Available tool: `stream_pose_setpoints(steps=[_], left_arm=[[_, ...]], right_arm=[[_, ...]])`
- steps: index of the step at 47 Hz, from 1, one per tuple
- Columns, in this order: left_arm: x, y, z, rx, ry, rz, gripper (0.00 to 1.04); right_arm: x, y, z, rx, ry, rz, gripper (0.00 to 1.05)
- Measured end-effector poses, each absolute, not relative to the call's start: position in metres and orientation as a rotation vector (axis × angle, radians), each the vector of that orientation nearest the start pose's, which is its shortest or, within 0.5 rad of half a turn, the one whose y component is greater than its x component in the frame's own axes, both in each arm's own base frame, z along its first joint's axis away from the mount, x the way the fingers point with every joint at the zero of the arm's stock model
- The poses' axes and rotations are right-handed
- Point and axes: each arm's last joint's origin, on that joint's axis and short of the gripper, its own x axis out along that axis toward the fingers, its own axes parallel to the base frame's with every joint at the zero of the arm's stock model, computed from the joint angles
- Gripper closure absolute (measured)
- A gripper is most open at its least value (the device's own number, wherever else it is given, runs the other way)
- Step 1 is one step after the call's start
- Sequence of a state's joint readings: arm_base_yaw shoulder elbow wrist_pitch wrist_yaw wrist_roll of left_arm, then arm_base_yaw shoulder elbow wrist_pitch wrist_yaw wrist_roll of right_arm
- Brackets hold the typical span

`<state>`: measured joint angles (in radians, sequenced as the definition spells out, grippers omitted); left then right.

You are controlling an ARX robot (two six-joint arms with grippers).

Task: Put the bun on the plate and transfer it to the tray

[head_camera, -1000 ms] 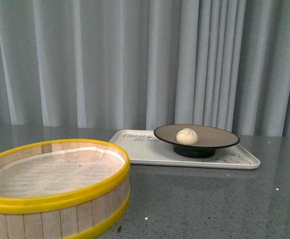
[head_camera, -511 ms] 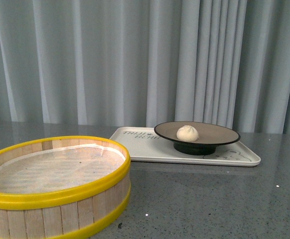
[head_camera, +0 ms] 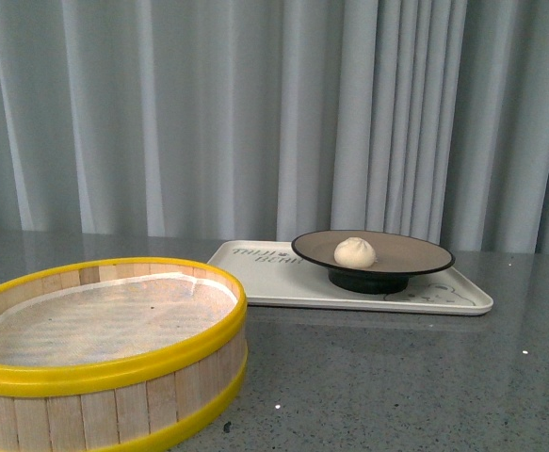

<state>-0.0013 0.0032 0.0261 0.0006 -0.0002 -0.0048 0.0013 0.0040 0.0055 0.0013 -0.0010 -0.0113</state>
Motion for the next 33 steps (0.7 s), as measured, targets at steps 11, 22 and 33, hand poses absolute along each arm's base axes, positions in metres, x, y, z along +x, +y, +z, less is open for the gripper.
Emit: stream_pose_setpoints(steps=[11, 22, 33], left_arm=[[0.0962, -0.0001, 0.1722, -0.005, -0.023, -0.001, 0.07], [0.0962, -0.0001, 0.1722, -0.005, -0.023, -0.001, 0.07], [0.0962, -0.0001, 0.1722, -0.005, -0.023, -0.001, 0.07]], right_arm=[[0.0976, 0.0002, 0.1654, -0.011, -0.004, 0.003, 0.24], [0.0976, 0.0002, 0.1654, -0.010, -0.004, 0.003, 0.08], [0.0976, 0.0002, 0.1654, -0.010, -0.004, 0.002, 0.08]])
